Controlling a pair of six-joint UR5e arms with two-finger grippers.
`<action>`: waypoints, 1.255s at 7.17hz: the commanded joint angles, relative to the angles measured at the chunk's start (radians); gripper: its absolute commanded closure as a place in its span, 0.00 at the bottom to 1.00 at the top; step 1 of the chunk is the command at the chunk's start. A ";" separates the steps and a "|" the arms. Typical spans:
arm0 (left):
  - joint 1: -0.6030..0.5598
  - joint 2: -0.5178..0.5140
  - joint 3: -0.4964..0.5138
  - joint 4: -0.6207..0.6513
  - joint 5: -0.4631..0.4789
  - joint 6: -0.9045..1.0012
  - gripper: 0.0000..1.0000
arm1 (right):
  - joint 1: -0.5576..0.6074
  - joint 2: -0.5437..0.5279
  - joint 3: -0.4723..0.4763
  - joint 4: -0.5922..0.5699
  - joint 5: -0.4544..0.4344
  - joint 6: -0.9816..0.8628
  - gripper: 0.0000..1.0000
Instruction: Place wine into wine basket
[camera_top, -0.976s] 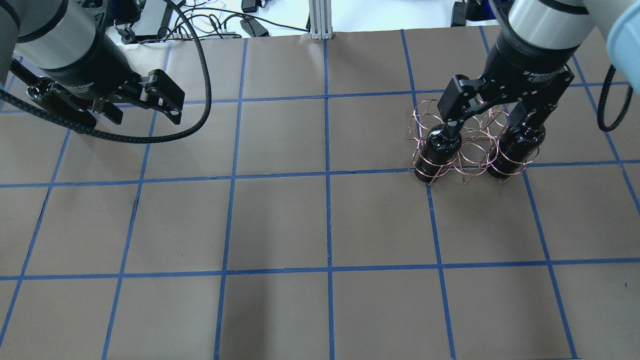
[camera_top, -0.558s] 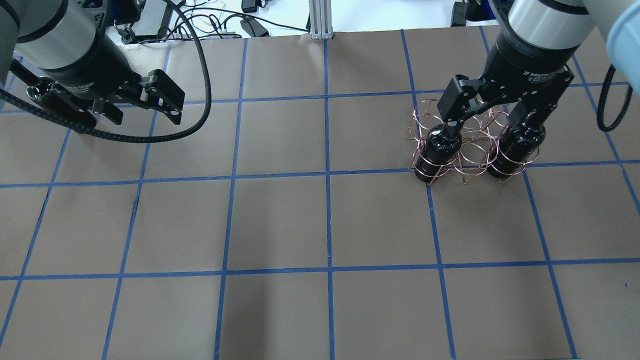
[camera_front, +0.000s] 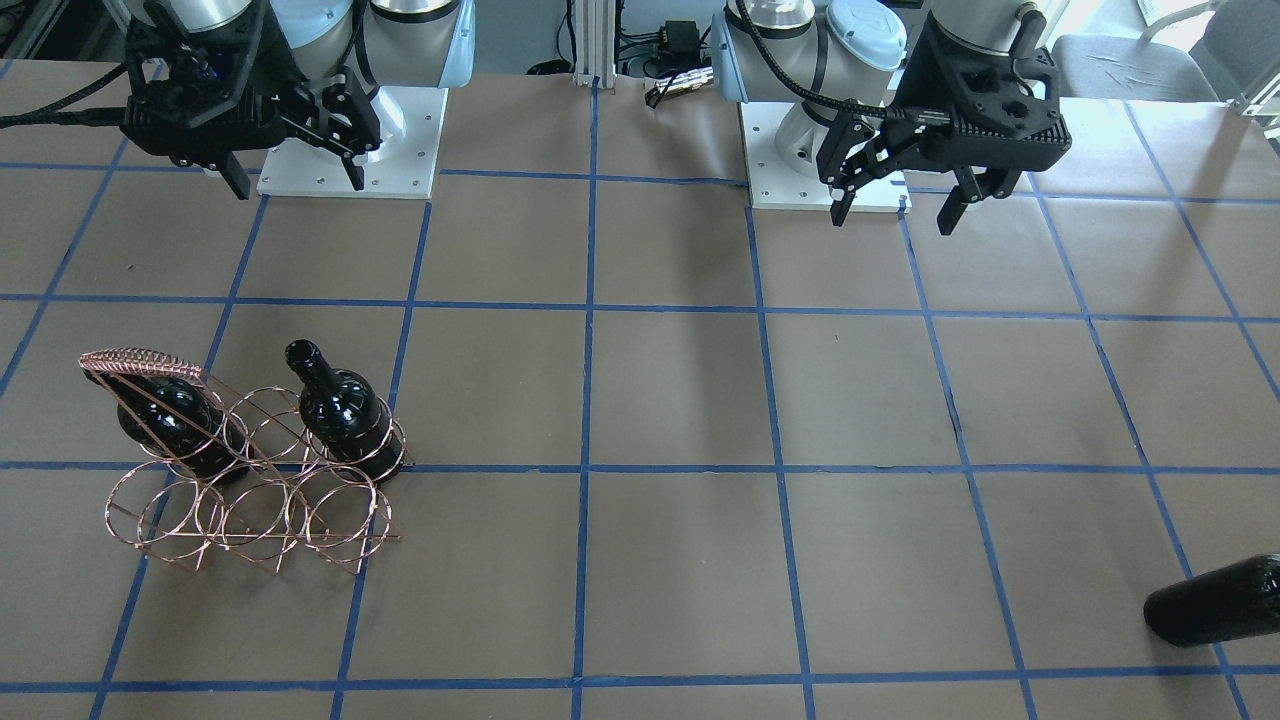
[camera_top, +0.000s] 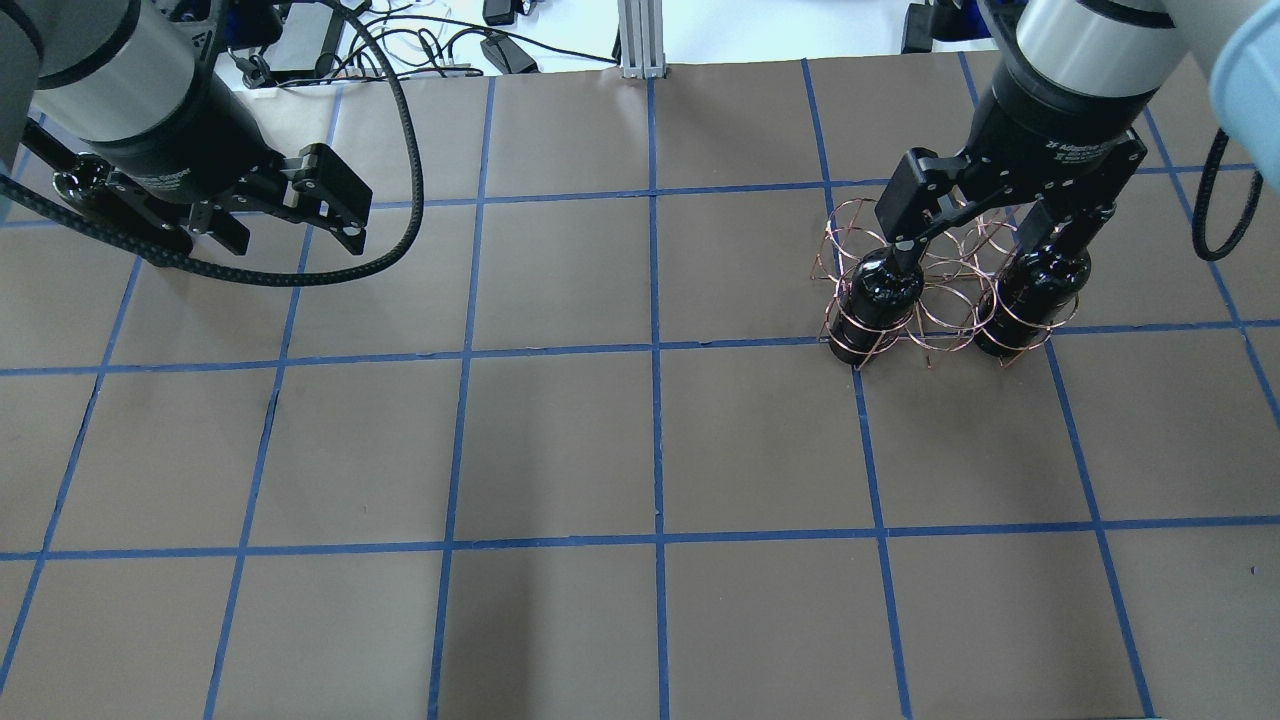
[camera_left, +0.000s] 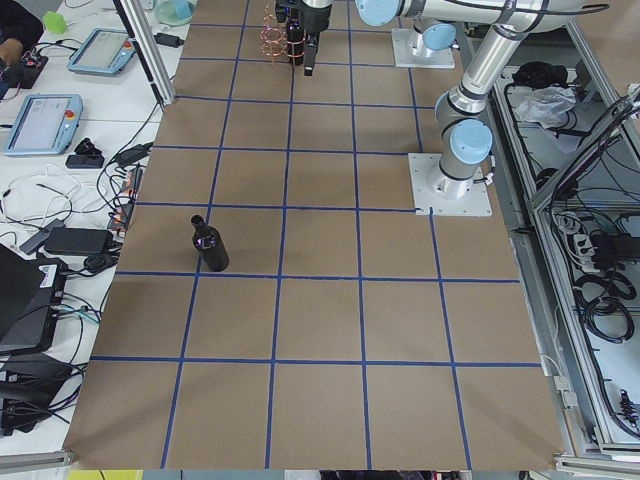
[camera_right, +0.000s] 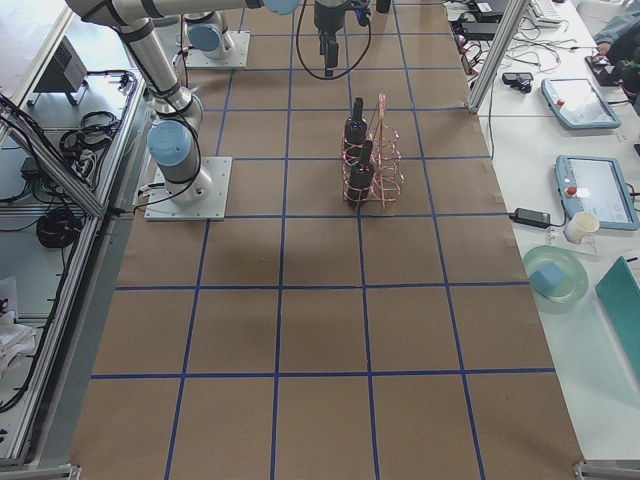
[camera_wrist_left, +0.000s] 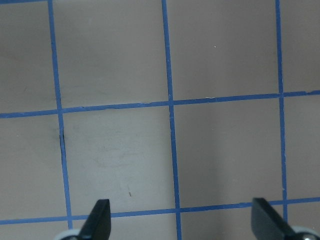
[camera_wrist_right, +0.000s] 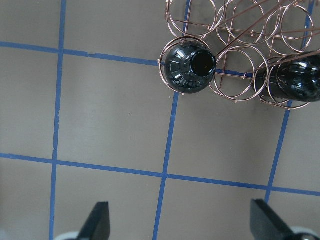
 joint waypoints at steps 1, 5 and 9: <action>0.007 0.000 0.001 0.000 0.004 0.006 0.00 | 0.002 0.006 0.000 -0.002 0.008 -0.004 0.00; 0.026 -0.011 0.002 0.012 0.004 0.023 0.00 | -0.001 0.013 -0.003 -0.019 -0.004 0.000 0.00; 0.267 -0.094 0.100 0.011 -0.010 0.326 0.00 | 0.002 0.011 -0.009 -0.086 0.000 0.040 0.00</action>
